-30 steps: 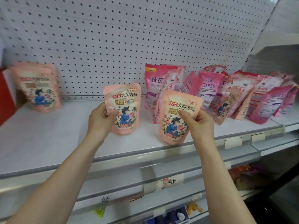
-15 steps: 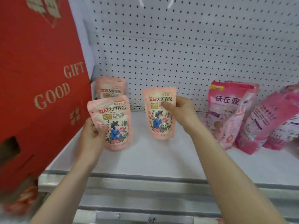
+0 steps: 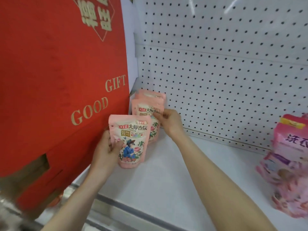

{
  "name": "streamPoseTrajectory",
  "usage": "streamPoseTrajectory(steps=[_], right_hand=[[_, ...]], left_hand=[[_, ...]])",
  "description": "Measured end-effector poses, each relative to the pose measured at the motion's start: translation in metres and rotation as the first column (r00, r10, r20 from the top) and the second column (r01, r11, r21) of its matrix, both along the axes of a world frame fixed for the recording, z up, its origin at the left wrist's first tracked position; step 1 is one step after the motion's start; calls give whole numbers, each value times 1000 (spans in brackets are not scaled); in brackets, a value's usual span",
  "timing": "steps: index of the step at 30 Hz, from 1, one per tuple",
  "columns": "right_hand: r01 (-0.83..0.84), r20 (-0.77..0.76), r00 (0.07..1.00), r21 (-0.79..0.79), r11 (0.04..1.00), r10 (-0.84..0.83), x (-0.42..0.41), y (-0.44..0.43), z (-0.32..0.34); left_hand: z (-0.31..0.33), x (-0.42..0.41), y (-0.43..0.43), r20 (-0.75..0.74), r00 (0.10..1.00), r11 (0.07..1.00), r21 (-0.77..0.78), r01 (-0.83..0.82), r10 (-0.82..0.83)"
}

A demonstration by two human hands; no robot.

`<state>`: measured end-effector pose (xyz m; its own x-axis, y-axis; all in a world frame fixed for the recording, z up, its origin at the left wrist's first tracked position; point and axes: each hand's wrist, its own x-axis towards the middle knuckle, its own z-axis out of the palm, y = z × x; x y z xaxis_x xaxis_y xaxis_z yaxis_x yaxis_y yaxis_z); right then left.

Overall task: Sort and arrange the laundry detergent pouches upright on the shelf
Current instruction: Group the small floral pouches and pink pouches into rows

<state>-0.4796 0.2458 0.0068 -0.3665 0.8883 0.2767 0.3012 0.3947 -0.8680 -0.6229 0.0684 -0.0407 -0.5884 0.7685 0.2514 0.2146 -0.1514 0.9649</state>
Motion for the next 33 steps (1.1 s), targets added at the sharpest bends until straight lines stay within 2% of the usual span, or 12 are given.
streamPoseTrajectory(steps=[3,6,8,10,11,12,15,19,23,25,28,33], right_hand=[[0,-61,998,12,1000,0,1,3,-5],[-15,-23,1000,38,999,16,5,-2,5],[66,-21,998,168,984,-63,13,-7,16],[180,-122,981,292,939,-150,23,-17,29],[173,-160,979,311,934,-128,27,-24,36],[111,-143,987,313,943,-69,31,-31,42],[-140,79,989,199,970,127,33,-45,48],[-107,54,994,233,967,97,27,-48,52],[-240,191,961,210,948,201,24,-47,47],[-208,229,963,306,929,140,21,-43,40],[-103,177,984,397,912,34,13,-37,36],[-22,133,990,417,909,-37,6,-33,28]], left_hand=[[1,3,5,0,1000,1000,-8,16,-16],[2,4,12,-18,999,999,-15,37,-37],[3,4,16,-55,997,998,-25,54,-56],[5,6,19,-68,995,997,-37,73,-75],[7,7,22,-71,994,996,-41,79,-82],[9,10,24,-74,993,995,-49,83,-86],[10,12,32,-104,990,994,-68,91,-98],[8,10,34,-205,978,998,-52,-35,24],[2,12,24,-330,943,995,-58,-77,54],[-5,12,22,-356,935,990,-128,-57,8],[-10,13,27,-387,921,973,-227,-38,-55],[-12,11,42,-456,886,961,-272,-46,-87]])
